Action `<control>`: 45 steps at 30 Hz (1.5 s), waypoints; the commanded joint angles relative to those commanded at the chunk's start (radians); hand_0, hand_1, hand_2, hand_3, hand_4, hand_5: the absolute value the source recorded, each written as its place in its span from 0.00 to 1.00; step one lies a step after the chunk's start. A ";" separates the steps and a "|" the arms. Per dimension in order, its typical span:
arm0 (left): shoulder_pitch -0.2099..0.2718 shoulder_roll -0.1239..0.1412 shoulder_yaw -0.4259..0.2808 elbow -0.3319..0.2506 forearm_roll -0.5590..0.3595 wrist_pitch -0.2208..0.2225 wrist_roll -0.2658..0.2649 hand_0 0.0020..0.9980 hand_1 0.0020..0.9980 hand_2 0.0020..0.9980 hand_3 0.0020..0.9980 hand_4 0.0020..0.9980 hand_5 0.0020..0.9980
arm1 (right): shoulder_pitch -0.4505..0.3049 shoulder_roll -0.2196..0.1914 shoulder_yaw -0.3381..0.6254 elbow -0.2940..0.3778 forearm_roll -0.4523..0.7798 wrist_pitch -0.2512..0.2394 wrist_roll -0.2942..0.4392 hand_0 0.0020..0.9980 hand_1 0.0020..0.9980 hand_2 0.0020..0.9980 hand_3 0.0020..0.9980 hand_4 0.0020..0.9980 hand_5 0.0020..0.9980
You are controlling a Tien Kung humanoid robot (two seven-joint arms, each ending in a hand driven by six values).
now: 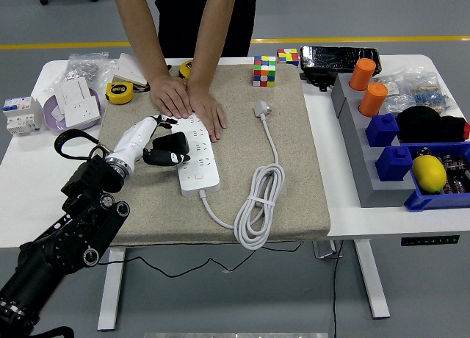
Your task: Pick up the plug,place it near the board,insert it into the board,press the button
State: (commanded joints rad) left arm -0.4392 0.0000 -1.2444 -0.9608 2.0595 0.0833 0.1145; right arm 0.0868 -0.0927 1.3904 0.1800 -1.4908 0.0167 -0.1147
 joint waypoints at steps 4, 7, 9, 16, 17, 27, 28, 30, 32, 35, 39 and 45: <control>-0.002 0.000 -0.005 0.010 0.017 0.019 -0.004 0.83 0.73 0.57 0.58 0.86 0.05 | 0.001 -0.001 -0.002 0.000 0.000 0.000 0.000 0.82 0.75 0.74 0.76 1.00 0.81; -0.003 0.000 -0.006 0.017 0.040 0.030 -0.004 0.83 0.73 0.57 0.58 0.86 0.05 | 0.000 0.000 -0.001 0.000 -0.001 0.000 0.000 0.82 0.75 0.74 0.76 1.00 0.81; -0.004 0.000 -0.008 0.026 0.059 0.034 -0.003 0.83 0.73 0.57 0.58 0.86 0.05 | 0.000 -0.001 -0.001 0.000 -0.002 0.000 -0.001 0.82 0.75 0.74 0.76 1.00 0.81; -0.002 0.000 -0.008 0.038 0.080 0.044 -0.006 0.76 0.58 0.51 0.54 0.68 0.00 | -0.003 -0.001 -0.002 0.000 -0.002 0.001 -0.001 0.82 0.75 0.74 0.76 1.00 0.81; -0.002 0.000 -0.008 0.039 0.078 0.044 -0.007 0.76 0.58 0.51 0.54 0.68 0.00 | -0.003 -0.001 -0.002 0.000 -0.003 0.001 -0.001 0.82 0.75 0.74 0.76 1.00 0.81; 0.003 0.000 -0.002 0.031 0.037 0.043 -0.012 0.74 0.57 0.49 0.53 0.65 0.00 | -0.003 -0.001 -0.003 0.000 -0.002 0.001 -0.001 0.82 0.75 0.74 0.76 1.00 0.81; 0.004 0.000 -0.003 0.029 0.034 0.043 -0.013 0.74 0.57 0.48 0.52 0.61 0.00 | -0.003 -0.001 -0.003 0.000 -0.002 0.001 0.000 0.82 0.75 0.74 0.76 1.00 0.81; 0.005 0.000 -0.005 0.025 0.021 0.044 -0.017 0.74 0.57 0.48 0.52 0.61 0.00 | -0.003 -0.001 -0.002 0.000 -0.003 0.001 -0.001 0.82 0.75 0.74 0.76 1.00 0.81; 0.008 0.000 -0.010 0.017 -0.006 0.043 -0.024 0.74 0.57 0.48 0.52 0.61 0.00 | -0.003 -0.001 -0.002 0.000 -0.001 0.000 -0.001 0.82 0.75 0.74 0.76 1.00 0.81; 0.017 0.000 -0.018 0.001 -0.064 0.044 -0.041 0.74 0.57 0.48 0.50 0.58 0.00 | -0.004 -0.001 0.000 0.000 -0.001 0.000 -0.001 0.82 0.75 0.74 0.76 1.00 0.81; 0.029 0.000 -0.035 -0.022 -0.148 0.039 -0.063 0.74 0.57 0.48 0.50 0.58 0.00 | -0.003 0.000 -0.001 0.000 0.000 0.000 0.000 0.82 0.75 0.74 0.76 1.00 0.81; 0.055 0.000 -0.064 -0.068 -0.269 0.030 -0.085 0.74 0.58 0.47 0.48 0.57 0.00 | -0.003 0.001 0.000 0.000 0.002 0.000 0.000 0.82 0.75 0.74 0.76 1.00 0.81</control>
State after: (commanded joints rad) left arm -0.3839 0.0000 -1.3089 -1.0286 1.7904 0.1136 0.0297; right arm 0.0838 -0.0914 1.3901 0.1800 -1.4886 0.0163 -0.1145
